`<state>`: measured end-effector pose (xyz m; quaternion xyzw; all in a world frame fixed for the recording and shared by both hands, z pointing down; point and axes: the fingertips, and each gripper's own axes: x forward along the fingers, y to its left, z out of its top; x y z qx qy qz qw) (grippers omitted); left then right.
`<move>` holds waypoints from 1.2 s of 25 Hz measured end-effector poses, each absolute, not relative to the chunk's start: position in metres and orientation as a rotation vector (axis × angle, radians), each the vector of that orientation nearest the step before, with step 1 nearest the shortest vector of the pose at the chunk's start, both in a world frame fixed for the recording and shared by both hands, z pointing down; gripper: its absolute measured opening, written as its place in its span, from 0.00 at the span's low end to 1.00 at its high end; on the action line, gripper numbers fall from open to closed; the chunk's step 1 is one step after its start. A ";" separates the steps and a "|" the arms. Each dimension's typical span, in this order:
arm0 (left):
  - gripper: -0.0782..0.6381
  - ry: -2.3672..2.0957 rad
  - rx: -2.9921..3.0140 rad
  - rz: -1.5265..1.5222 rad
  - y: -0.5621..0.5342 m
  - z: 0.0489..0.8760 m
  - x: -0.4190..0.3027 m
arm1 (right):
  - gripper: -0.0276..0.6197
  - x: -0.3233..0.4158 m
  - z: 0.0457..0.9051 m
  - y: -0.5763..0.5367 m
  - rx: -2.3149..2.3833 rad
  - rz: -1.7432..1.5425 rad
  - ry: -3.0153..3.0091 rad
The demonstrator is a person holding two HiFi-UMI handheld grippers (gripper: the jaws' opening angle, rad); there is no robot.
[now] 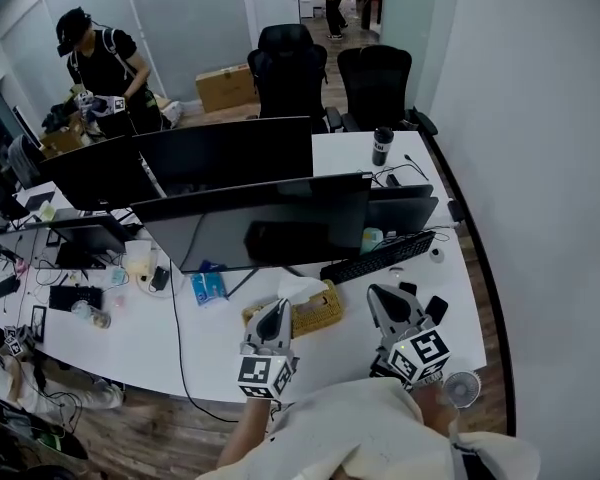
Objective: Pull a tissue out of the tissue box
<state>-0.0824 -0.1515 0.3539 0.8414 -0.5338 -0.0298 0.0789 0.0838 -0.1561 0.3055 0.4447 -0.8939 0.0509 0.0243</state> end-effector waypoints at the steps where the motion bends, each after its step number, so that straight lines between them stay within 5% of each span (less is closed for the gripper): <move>1: 0.13 -1.595 2.520 -0.089 -0.152 0.354 -0.082 | 0.04 0.084 0.305 -0.156 1.374 0.156 -2.767; 30: 0.13 -1.590 2.509 -0.102 -0.150 0.357 -0.086 | 0.04 0.081 0.307 -0.153 1.365 0.127 -2.745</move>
